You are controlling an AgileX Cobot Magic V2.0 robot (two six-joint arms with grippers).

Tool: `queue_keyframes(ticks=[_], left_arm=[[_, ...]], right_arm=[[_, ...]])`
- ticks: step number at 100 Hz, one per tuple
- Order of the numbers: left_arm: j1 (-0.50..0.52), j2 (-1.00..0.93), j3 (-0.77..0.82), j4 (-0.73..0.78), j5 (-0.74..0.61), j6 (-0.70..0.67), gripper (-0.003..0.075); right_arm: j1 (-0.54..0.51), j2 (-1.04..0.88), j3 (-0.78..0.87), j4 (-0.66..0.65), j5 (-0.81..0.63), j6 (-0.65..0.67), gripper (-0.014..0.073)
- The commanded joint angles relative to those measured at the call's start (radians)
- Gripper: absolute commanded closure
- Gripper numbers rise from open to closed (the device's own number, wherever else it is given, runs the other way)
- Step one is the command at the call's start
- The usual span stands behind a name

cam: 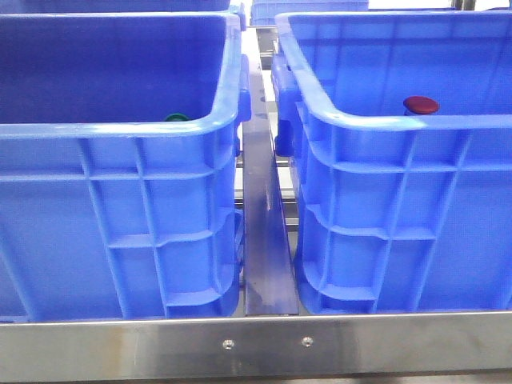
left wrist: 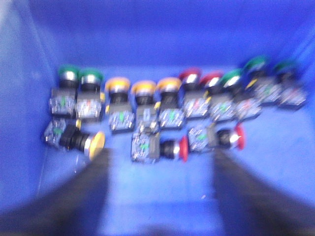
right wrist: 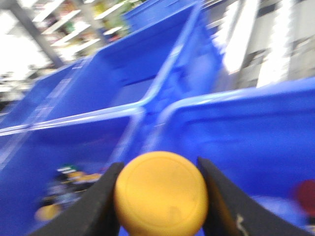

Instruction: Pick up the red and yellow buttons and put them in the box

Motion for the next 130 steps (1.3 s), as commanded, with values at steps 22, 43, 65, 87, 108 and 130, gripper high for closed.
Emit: queue_keyframes(ticks=[22,43,65,87,108,130], left_arm=[[0.001,-0.101,0.005,0.042,-0.084,-0.013,0.0741],[0.001,-0.101,0.005,0.040,-0.092,-0.013,0.0741],[0.001,-0.101,0.005,0.040,-0.092,-0.013,0.0741],[0.001,-0.101,0.005,0.039,-0.092,-0.013,0.0741],[0.001,-0.101,0.005,0.039,-0.092,-0.013,0.0741],[0.001,-0.101,0.005,0.039,-0.092,-0.013,0.0741]], right_arm=[[-0.011,-0.012,-0.041,0.122,-0.342,-0.307,0.0477],[-0.011,0.145,-0.119,0.122,-0.392,-0.401,0.0477],[-0.012,0.332,-0.222,0.122,-0.419,-0.469,0.0477],[-0.017,0.458,-0.297,0.122,-0.419,-0.491,0.0477],[-0.029,0.525,-0.343,0.122,-0.413,-0.517,0.0477],[-0.029,0.589,-0.381,0.122,-0.403,-0.527,0.0477]])
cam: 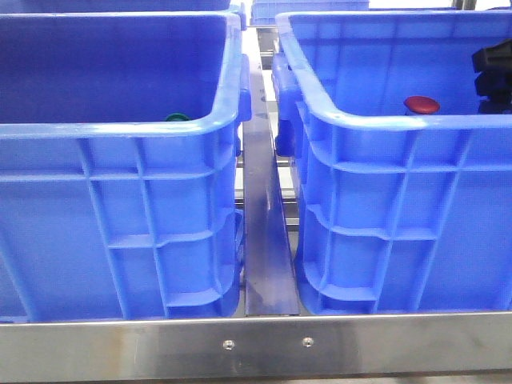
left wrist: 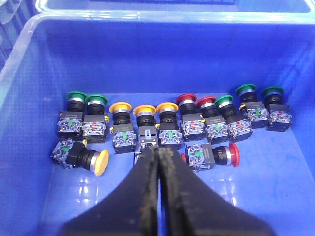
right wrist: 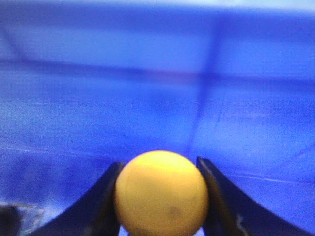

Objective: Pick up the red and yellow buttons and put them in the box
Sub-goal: 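Lower the yellow button into the bin beside the red one, open right gripper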

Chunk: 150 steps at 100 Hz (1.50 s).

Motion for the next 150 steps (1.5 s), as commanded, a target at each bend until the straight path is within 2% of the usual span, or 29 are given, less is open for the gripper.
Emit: queue_keyframes(ticks=[1,36,89,98,115,122,150], left_arm=[[0.001,-0.001,-0.026,0.016,-0.074,-0.011,0.0741],[0.001,-0.001,-0.026,0.016,-0.074,-0.011,0.0741],[0.001,-0.001,-0.026,0.016,-0.074,-0.011,0.0741],[0.001,-0.001,-0.026,0.016,-0.074,-0.011,0.0741],[0.001,-0.001,-0.026,0.015,-0.074,-0.011,0.0741],[0.001,-0.001,-0.026,0.013,-0.074,-0.011,0.0741],[0.001,-0.001,-0.026,0.013,-0.074,-0.011,0.0741]], right_arm=[[-0.007,-0.021,-0.046,0.085,0.043,-0.016,0.0477],[-0.007,-0.007,-0.033,0.085,0.013,-0.016,0.0477],[-0.007,-0.008,0.111,0.085,0.013,-0.016,0.0459],[-0.007,-0.013,0.111,0.085,0.017,-0.016,0.0368],[-0.007,-0.032,0.114,0.085,0.008,-0.011,0.0033],[-0.007,-0.053,0.117,0.085,-0.008,0.000,-0.0050],[-0.007,-0.230,0.172,0.085,-0.021,0.004,-0.0070]])
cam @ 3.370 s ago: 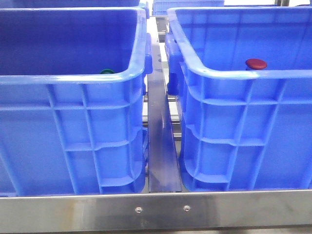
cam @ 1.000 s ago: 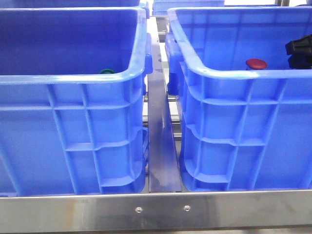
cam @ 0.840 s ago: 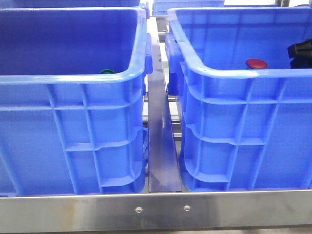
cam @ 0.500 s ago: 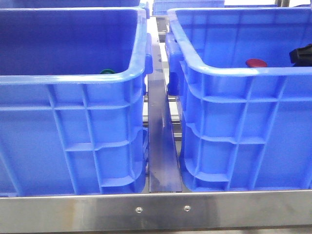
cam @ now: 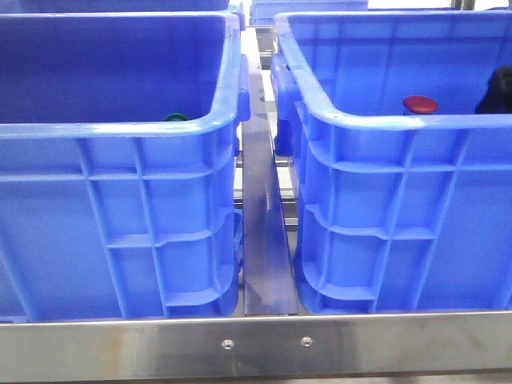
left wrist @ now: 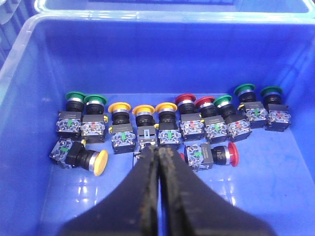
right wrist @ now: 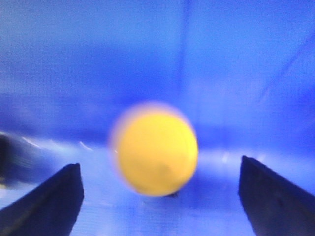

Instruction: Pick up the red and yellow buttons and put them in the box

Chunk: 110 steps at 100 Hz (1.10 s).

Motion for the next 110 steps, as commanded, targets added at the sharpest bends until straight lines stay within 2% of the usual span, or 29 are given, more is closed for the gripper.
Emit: queue_keyframes(ticks=[1,26,57,67,81,110], left_arm=[[0.001,-0.001,-0.026,0.013,-0.074,-0.011,0.0741],[0.001,-0.001,-0.026,0.006,-0.074,-0.011,0.0741],[0.001,-0.001,-0.026,0.006,-0.074,-0.011,0.0741],[0.001,-0.001,-0.026,0.006,-0.074,-0.011,0.0741],[0.001,-0.001,-0.026,0.006,-0.074,-0.011,0.0741],[0.001,-0.001,-0.026,0.006,-0.074,-0.011,0.0741]], right_arm=[[-0.003,-0.113,0.010,0.074,0.025,0.007,-0.0070],[-0.002,-0.369,0.149,0.074,0.046,0.094,-0.0069],[-0.002,-0.727,0.325,0.074,0.088,0.094,-0.0067],[-0.002,-0.825,0.350,0.074,0.087,0.094,-0.0022],[-0.002,-0.948,0.375,0.074,0.084,0.094,0.0144],[-0.002,-1.033,0.389,0.074,0.083,0.094,0.0671]])
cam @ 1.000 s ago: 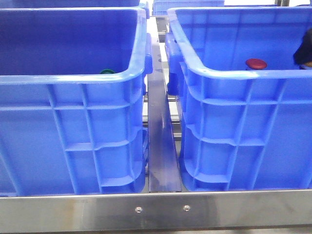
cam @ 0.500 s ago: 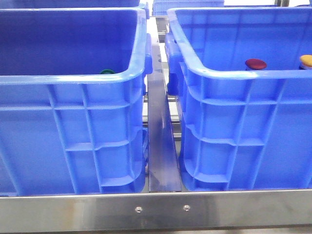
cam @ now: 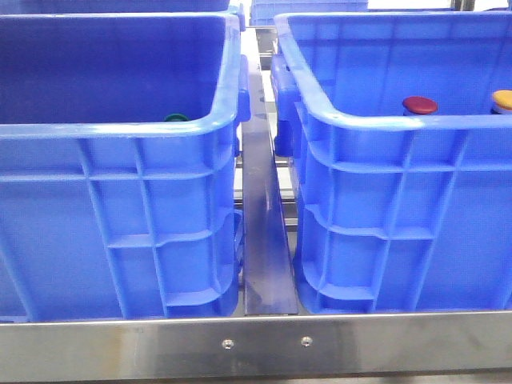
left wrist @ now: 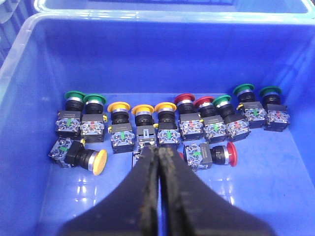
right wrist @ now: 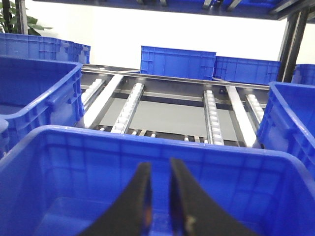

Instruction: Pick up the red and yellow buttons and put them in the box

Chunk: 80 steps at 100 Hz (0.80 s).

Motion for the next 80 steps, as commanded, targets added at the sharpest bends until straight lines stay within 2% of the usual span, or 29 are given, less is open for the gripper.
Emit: queue_keyframes(ticks=[1,80], left_arm=[[0.001,-0.001,-0.026,0.010,-0.074,-0.011,0.0741],[0.001,-0.001,-0.026,0.010,-0.074,-0.011,0.0741]], right_arm=[[-0.002,-0.004,-0.026,0.077,0.030,0.005,0.0667],[-0.002,-0.004,-0.026,0.077,0.029,0.005,0.0663]])
